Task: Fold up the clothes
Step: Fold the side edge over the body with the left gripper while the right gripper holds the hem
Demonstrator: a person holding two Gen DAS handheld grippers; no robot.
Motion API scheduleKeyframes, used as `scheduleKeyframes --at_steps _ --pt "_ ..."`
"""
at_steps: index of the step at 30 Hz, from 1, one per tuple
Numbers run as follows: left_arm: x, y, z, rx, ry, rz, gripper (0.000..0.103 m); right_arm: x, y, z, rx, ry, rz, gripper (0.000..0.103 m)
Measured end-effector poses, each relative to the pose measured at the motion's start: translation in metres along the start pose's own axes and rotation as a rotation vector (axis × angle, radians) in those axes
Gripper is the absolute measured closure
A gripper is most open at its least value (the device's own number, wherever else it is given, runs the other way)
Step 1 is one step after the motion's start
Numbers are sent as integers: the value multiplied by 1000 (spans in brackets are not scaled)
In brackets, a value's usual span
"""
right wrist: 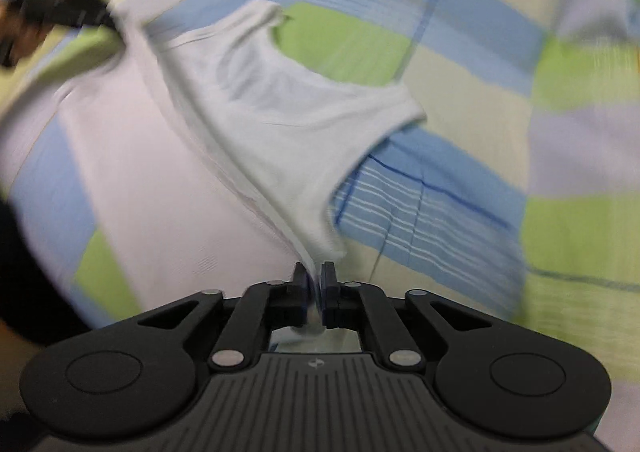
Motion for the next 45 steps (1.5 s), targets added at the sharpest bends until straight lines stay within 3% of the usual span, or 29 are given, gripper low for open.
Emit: scheduleKeyframes --at_steps 1,3,5,9,11,17,23,24,25,26,30,37,41,45 --pt "4 -6 -6 15 3 6 101 -6 -4 -5 -18 -50 -8 85" --pt "8 -12 -13 22 24 8 101 -16 -2 -15 -85 -171 -3 81" --pt "10 -12 -16 11 56 5 100 -27 8 -25 -161 -285 -27 69" --pt "17 -11 -18 9 112 5 100 -46 30 -48 -323 -611 21 62" --pt "18 -10 -17 15 141 13 100 -46 37 -58 -349 -674 25 61" --pt "9 -11 -13 24 112 30 99 -19 30 -76 -355 -649 -7 61" --pt "8 -14 -15 7 111 44 96 -24 11 -83 -462 -726 -16 62" --pt "8 -14 -15 1 114 45 96 -25 9 -85 -480 -747 -12 66" --pt "8 -13 -16 -6 115 48 95 -27 7 -86 -495 -775 1 84" --pt "8 -12 -16 -15 113 52 95 -28 6 -87 -503 -803 12 93" --pt "1 0 -18 -77 58 79 101 -18 18 -84 -533 -753 -50 97" --pt "-6 31 4 -224 59 48 102 -7 66 -51 -680 -604 -147 98" --pt "15 29 35 -270 94 78 102 -34 56 -15 -695 -551 -168 98" --pt "42 -1 58 -241 82 116 101 -68 23 14 -666 -540 -184 98"
Point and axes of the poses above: each gripper's, at about its wrist camera, not at the fingertips, and y roughly against the way its jaws point, x to its left, z to its top, the point moved 4 cm from there along -y, roughly the way its jaws point, and after that the axes turned 15 degrees about -x, right-handed, at the moved point
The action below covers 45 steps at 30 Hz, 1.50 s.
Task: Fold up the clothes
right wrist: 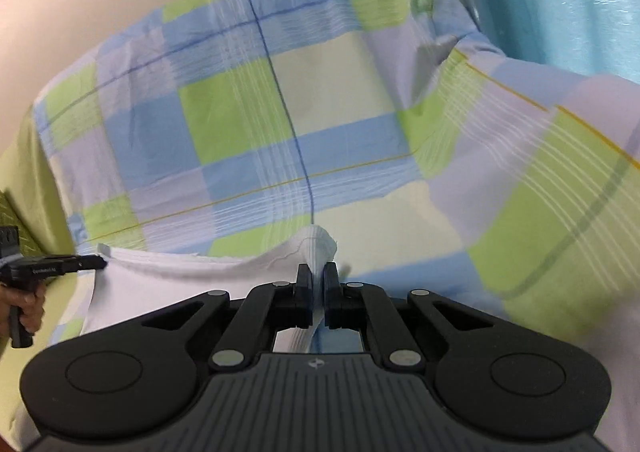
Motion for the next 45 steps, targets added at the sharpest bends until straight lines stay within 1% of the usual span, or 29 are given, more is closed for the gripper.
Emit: scheduleKeyframes --at_steps 3,5,7,10,11,12,14,16,18,19,20,22,23,26,28,29,30,32,33,36,38,39,40,42,43,44,45 --pt "15 -30 0 31 -3 20 101 -18 -37 -1 20 -28 -25 98" --pt "23 -50 -6 53 15 33 101 -31 -57 -9 43 -49 -36 98" --pt "30 -69 -15 103 27 52 101 -44 -74 -22 98 -67 -55 98" --pt "40 -89 -33 166 67 74 99 -55 -87 -36 128 -51 -110 96" --pt "43 -91 -37 166 76 91 98 -59 -92 -41 138 -45 -128 92" --pt "45 -91 -39 153 89 97 97 -61 -87 -40 122 -37 -156 91" --pt "50 -86 -37 124 114 124 92 -64 -78 -38 91 -20 -212 84" --pt "53 -77 -34 105 114 146 91 -60 -66 -32 78 1 -214 84" --pt "50 -62 -29 97 89 161 91 -44 -44 -29 70 48 -171 84" --pt "45 -52 -26 94 59 162 91 -34 -32 -29 69 76 -146 83" --pt "37 -40 -25 93 13 155 91 -22 -19 -31 77 121 -113 82" --pt "16 -16 -25 101 -100 130 90 9 7 -42 105 267 -43 79" --pt "1 -1 -28 105 -177 106 89 26 20 -50 123 372 -14 77" --pt "-50 40 -41 96 -419 22 83 67 52 -83 189 663 60 77" --pt "-83 65 -55 91 -579 -52 73 87 67 -107 222 816 94 77" --pt "-100 76 -64 92 -670 -86 70 96 74 -119 239 892 111 76" --pt "-114 84 -73 93 -756 -118 68 101 79 -127 248 947 114 76" --pt "-136 91 -92 105 -916 -158 67 104 83 -143 272 1032 105 76" --pt "-143 91 -101 120 -998 -170 66 104 83 -149 275 1064 95 75" --pt "-153 81 -126 150 -1215 -190 66 106 76 -159 269 1165 71 73" --pt "-152 72 -136 161 -1313 -203 71 109 68 -164 259 1262 69 71" --pt "-151 68 -140 167 -1359 -209 79 110 65 -167 255 1310 69 70" --pt "-148 65 -142 184 -1393 -211 95 112 61 -170 255 1354 70 68" --pt "-140 62 -141 194 -1433 -198 98 114 51 -176 268 1418 83 64" --pt "-137 60 -140 193 -1427 -197 98 114 47 -180 285 1457 86 61" --pt "-135 61 -138 188 -1411 -198 99 114 43 -184 283 1498 88 61" --pt "-133 61 -136 186 -1393 -195 99 114 40 -184 290 1499 90 63"
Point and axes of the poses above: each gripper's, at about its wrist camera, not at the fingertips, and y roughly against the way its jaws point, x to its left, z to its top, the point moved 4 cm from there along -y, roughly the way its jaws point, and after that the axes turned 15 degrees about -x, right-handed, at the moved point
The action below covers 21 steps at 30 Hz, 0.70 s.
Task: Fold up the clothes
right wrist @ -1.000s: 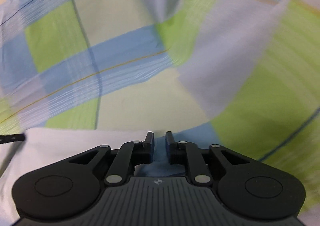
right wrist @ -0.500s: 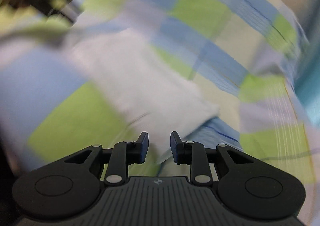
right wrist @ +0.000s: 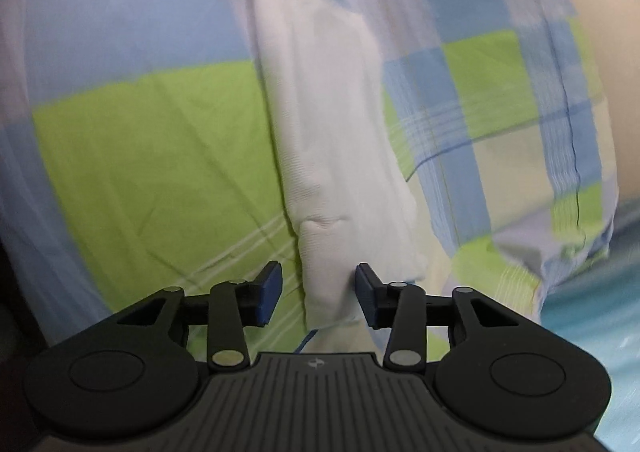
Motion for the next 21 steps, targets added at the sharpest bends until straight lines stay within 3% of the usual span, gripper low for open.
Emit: scheduleKeyframes --at_steps 1,2,6,13,21 --pt "2 3 -3 2 10 -1 99 -1 -3 0 3 0 6 76" --pt "2 5 -6 4 11 3 99 -5 -6 -3 32 -24 12 103" --pt "3 17 -8 -8 67 20 100 -19 -1 -21 78 -107 -28 103" --pt "-9 19 -5 -1 101 -13 100 -8 6 -14 71 -130 25 103" --pt "6 31 -9 17 177 -51 93 -16 25 -17 139 -197 53 88"
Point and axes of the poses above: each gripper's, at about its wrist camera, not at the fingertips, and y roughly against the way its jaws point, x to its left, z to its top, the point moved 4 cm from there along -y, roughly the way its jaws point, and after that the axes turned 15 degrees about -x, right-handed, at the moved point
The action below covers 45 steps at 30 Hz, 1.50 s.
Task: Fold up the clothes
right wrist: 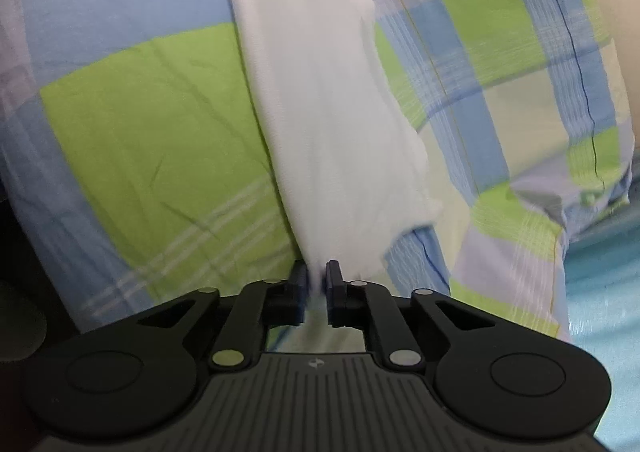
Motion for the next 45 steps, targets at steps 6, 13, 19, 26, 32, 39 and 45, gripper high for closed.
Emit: scheduleKeyframes --at_steps 6,13,19,26,32,39,45 --pt "35 31 2 -24 182 -15 92 -52 38 -7 -11 -546 -31 72" --pt "94 6 54 -142 340 -33 82 -81 63 -30 -155 -1558 -96 64" --pt "132 -68 108 -201 397 -175 74 -47 42 -40 -167 -1953 -166 62" --pt "148 -156 131 -191 395 -302 68 -34 13 -46 -169 -2022 -202 49" --pt "153 -230 124 -167 383 -426 65 -32 6 -45 -150 -2006 -198 47" --pt "156 -271 130 -55 404 -574 65 -44 6 -39 22 -2077 -169 46" --pt "168 -293 142 15 405 -673 61 -50 -2 -40 116 -2233 -141 46"
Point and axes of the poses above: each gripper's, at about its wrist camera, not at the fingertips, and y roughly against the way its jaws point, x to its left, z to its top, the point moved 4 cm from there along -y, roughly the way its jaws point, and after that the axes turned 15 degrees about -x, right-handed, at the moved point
